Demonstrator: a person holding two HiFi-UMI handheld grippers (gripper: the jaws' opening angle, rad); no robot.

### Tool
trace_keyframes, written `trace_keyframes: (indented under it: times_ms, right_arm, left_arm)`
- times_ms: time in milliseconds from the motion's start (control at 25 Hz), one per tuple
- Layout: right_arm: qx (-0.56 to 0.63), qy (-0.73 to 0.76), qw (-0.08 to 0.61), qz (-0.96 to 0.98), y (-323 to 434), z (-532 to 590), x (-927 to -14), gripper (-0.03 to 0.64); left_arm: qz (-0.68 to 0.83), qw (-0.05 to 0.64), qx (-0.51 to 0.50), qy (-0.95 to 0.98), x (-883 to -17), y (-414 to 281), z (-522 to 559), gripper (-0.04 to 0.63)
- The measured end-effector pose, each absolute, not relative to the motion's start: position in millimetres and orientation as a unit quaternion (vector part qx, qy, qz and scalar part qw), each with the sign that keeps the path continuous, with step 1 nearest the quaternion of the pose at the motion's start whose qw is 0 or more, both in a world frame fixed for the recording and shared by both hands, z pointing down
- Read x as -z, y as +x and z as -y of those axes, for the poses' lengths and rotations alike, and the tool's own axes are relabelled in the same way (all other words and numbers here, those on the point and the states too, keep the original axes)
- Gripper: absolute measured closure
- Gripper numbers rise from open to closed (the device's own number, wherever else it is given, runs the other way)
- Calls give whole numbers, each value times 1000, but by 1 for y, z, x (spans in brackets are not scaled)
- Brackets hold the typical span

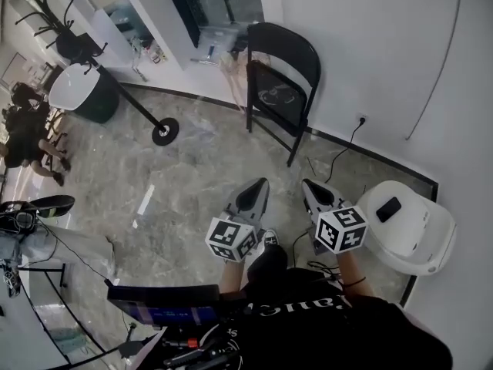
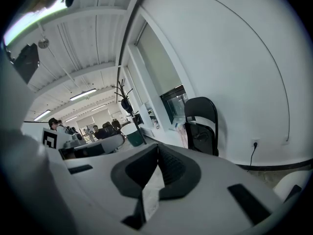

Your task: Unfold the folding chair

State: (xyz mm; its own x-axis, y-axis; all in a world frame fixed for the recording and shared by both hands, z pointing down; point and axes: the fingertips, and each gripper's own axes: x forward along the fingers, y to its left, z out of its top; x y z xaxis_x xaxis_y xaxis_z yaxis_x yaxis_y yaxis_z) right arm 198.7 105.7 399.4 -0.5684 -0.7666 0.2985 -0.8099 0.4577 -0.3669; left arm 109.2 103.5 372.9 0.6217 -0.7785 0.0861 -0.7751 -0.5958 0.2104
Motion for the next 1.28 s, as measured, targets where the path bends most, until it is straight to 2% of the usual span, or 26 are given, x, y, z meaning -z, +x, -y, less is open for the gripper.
trace_keyframes:
  times_ms: [480, 1000, 1280]
  right_arm:
    - [-240, 514, 51, 822, 160, -23, -400, 601]
    - [-235, 504, 57, 829, 155, 50, -398, 601]
    - [-238, 499, 45, 832, 194, 142, -396, 601]
  left_arm:
    - [412, 141, 18, 900, -379, 46, -14, 592]
    - [406, 152, 18, 901, -386, 55, 49, 592]
    - [425, 160, 22, 891, -388, 79, 132, 591]
